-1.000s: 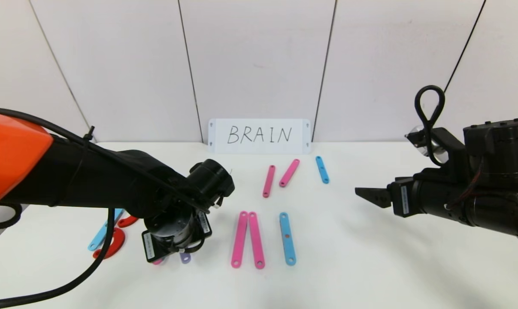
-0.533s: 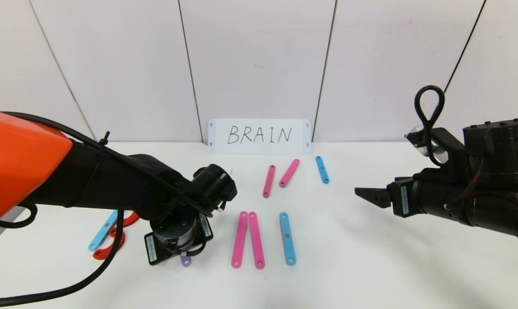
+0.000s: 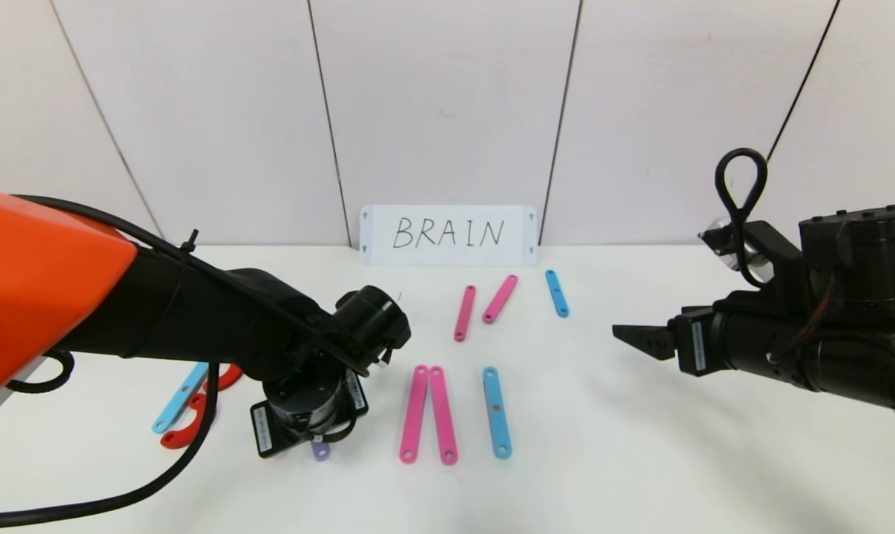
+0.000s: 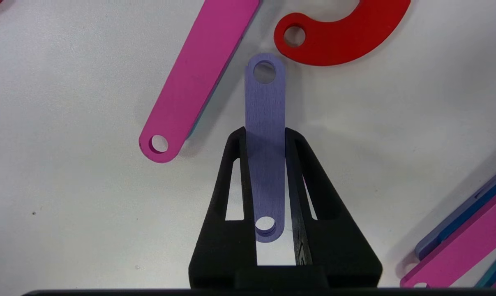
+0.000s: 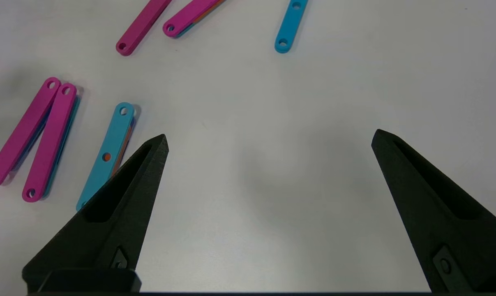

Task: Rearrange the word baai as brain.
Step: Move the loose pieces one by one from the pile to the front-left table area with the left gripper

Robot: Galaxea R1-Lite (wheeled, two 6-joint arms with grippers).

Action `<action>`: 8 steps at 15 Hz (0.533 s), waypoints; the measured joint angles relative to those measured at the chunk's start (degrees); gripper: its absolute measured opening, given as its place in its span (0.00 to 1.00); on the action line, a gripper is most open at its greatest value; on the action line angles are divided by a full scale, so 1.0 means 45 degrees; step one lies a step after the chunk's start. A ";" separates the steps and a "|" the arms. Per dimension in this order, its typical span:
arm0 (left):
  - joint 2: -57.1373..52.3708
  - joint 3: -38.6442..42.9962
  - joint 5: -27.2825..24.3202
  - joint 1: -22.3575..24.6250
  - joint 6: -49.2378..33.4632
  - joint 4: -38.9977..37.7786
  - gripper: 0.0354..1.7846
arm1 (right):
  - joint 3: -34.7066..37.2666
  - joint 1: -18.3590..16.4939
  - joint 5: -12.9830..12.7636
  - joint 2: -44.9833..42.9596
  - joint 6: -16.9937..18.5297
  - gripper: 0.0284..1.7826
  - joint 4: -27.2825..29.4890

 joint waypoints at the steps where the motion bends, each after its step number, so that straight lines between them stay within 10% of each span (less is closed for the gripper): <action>1: 0.0019 0.0000 0.0038 0.0000 0.0003 -0.0005 0.15 | 0.0000 0.0005 0.0000 0.0000 0.0000 0.97 0.0000; 8: 0.0103 -0.0114 0.0168 -0.0043 0.0008 -0.0019 0.62 | 0.0014 0.0019 0.0005 0.0000 0.0000 0.97 0.0000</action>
